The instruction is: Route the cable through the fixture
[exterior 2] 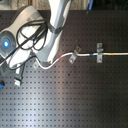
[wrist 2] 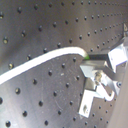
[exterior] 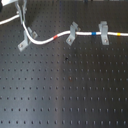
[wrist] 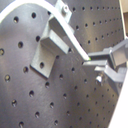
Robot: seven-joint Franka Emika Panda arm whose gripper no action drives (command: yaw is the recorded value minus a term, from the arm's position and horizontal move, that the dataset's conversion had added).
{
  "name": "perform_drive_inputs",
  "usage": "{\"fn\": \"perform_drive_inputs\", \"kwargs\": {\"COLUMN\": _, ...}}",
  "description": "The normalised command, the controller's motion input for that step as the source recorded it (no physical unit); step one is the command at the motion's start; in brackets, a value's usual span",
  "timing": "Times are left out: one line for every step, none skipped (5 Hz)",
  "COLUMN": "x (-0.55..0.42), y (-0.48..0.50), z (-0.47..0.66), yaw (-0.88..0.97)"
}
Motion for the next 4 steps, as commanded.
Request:
{"fn": "perform_drive_inputs", "kwargs": {"x": -0.041, "y": 0.171, "z": 0.29, "yaw": -0.04}}
{"fn": "perform_drive_inputs", "kwargs": {"x": -0.066, "y": 0.174, "z": 0.22, "yaw": -0.04}}
{"fn": "perform_drive_inputs", "kwargs": {"x": 0.023, "y": 0.179, "z": 0.10, "yaw": -0.03}}
{"fn": "perform_drive_inputs", "kwargs": {"x": 0.021, "y": 0.213, "z": 0.28, "yaw": -0.05}}
